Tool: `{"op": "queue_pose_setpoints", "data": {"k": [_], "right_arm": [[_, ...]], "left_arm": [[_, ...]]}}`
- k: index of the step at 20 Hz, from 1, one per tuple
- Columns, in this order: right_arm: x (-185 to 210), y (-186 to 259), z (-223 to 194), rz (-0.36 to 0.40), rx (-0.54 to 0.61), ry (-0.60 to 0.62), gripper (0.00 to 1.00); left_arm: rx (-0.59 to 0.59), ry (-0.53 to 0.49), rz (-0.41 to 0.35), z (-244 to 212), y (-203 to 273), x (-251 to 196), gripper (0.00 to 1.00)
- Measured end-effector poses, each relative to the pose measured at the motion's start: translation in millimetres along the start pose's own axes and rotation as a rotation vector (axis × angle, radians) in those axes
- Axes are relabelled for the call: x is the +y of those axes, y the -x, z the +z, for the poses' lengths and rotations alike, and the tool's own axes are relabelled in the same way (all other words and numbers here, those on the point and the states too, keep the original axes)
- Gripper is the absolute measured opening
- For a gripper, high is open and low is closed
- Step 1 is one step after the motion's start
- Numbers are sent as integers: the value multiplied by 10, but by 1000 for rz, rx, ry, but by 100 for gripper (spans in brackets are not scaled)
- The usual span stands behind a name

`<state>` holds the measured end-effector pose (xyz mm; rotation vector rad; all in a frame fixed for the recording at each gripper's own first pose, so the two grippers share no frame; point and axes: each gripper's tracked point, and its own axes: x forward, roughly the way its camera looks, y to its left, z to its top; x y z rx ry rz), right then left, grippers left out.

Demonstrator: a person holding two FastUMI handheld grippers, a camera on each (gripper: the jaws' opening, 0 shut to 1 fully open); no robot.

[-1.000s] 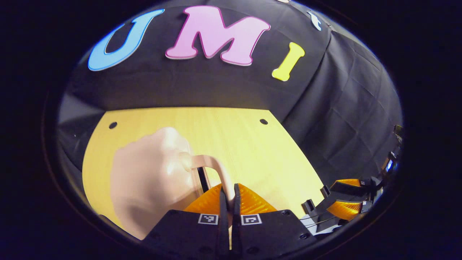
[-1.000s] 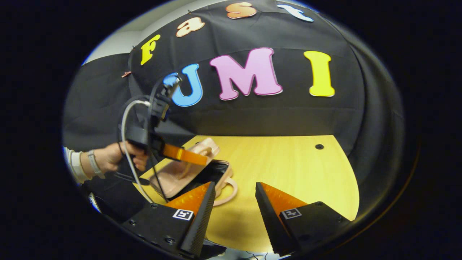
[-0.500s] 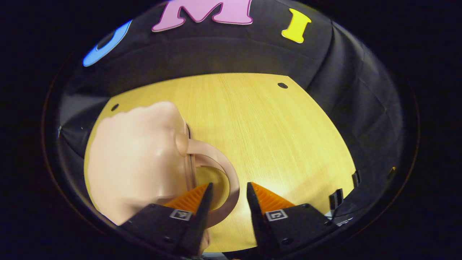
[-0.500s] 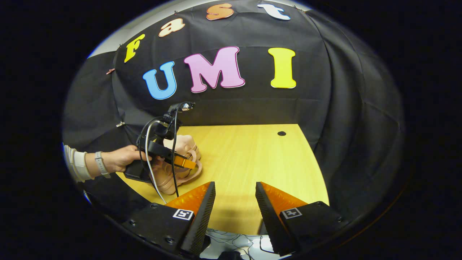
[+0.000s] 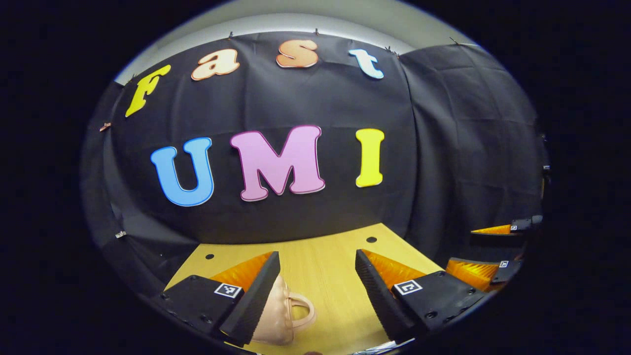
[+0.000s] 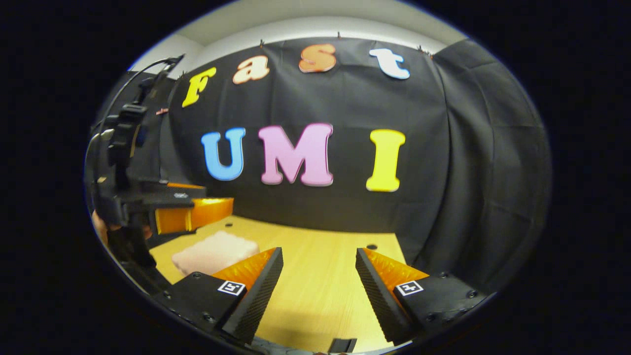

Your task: First open the suitcase, pack the skin care products into it, and then close the suitcase.

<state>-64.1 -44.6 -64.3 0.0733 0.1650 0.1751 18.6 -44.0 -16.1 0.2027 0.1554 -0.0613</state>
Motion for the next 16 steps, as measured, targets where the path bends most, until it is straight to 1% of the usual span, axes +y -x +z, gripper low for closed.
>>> {"op": "queue_pose_setpoints", "data": {"k": [2,3,4,6,7,8,9,11,12,13,14,15,16], "right_arm": [[-24,-52,342,-51,-77,17,94],[14,-57,443,-63,-92,16,94],[62,-51,551,-66,-115,12,95],[147,-55,701,-65,-146,16,95],[158,-88,721,-71,-149,21,95],[199,-114,742,-68,-151,24,99],[253,-126,768,-61,-151,25,95],[324,-140,819,-50,-158,32,95],[354,-147,862,-46,-171,40,99],[375,-166,892,-45,-180,46,95],[399,-188,902,-42,-181,53,95],[429,-202,901,-38,-181,53,98],[447,-212,925,-38,-186,49,95]], "left_arm": [[-46,62,-3,269,87,40,96],[-69,76,-1,366,148,84,96],[-100,81,8,466,205,121,96],[-138,49,24,593,269,171,96],[-145,28,30,636,241,285,96],[-152,12,33,677,220,345,96],[-157,5,36,686,214,370,96],[-173,20,21,734,275,340,96],[-184,28,10,766,294,322,96],[-186,31,8,774,284,352,98],[-187,30,9,784,298,367,98],[-190,30,9,792,290,385,96],[-192,29,2,804,278,394,96]]}}
